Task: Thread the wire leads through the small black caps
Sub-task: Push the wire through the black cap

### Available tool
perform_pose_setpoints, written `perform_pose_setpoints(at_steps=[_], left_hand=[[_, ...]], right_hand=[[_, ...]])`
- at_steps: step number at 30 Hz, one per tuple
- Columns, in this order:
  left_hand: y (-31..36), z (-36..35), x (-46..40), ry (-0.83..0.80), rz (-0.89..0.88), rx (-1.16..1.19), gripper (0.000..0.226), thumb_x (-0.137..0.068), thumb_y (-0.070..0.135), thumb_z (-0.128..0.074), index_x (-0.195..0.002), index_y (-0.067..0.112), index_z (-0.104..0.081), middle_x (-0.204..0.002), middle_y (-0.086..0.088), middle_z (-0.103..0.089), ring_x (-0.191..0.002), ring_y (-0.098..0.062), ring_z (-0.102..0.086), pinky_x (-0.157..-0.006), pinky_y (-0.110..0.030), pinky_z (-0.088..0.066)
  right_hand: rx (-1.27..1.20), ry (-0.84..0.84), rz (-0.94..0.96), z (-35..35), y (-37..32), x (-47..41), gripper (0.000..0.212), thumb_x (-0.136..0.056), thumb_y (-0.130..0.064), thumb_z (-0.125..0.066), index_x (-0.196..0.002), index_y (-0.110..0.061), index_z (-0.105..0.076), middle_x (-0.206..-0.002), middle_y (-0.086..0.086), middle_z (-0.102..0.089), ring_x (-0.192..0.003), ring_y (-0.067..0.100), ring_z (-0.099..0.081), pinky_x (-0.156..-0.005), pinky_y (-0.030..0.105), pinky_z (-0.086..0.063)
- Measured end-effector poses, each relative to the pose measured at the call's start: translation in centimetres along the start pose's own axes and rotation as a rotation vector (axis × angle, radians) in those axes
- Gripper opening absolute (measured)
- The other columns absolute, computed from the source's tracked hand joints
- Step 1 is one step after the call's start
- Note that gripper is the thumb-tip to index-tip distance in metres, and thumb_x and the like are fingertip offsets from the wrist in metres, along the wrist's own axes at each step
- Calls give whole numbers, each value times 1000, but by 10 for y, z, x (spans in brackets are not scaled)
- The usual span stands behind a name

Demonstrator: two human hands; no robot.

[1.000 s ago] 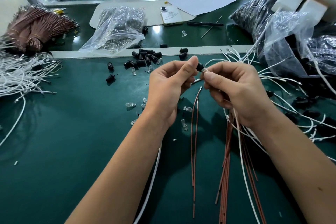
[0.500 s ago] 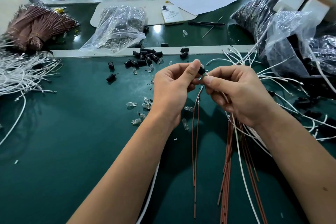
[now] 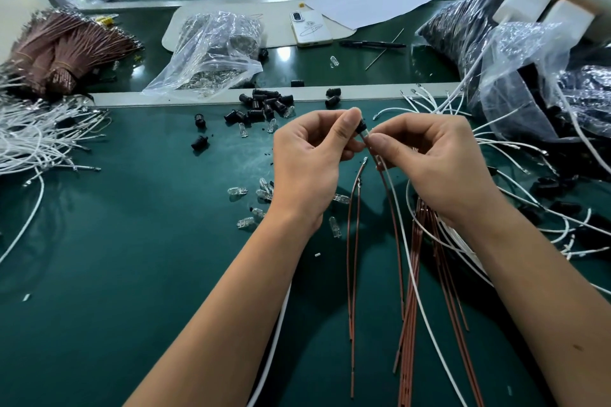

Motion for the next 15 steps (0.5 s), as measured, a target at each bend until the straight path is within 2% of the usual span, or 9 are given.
perform_pose_setpoints(at_steps=[6, 9, 15], left_hand=[[-2, -6, 2, -53, 18, 34, 2, -90, 12, -75, -88, 12, -75, -76, -2, -74, -69, -13, -67, -69, -24, -55], [1, -7, 2, -75, 3, 49, 3, -88, 8, -76, -90, 10, -75, -76, -5, -75, -69, -14, -68, -68, -23, -55], [2, -6, 2, -78, 7, 31, 8, -83, 9, -80, -89, 7, -76, -78, -6, -75, -69, -15, -68, -69, -24, -55]], right_hand=[[7, 6, -2, -2, 2, 1, 6, -95, -19, -75, -93, -13, -77, -84, 10, -77, -78, 36, -70, -76, 46, -60], [-35, 8, 0, -1, 1, 1, 6, -94, -20, -75, -92, -15, -77, -84, 12, -76, -72, 29, -69, -73, 43, -59], [-59, 39, 23, 2, -1, 1, 4, -93, -24, -77, -91, -20, -78, -83, 5, -77, -72, 17, -69, -70, 30, -59]])
Point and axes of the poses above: each hand's wrist, its own x-axis away from the middle knuckle, its own z-axis out of the back of the hand, y = z × x, the point moved 9 cm from there along -x, towards the middle knuckle
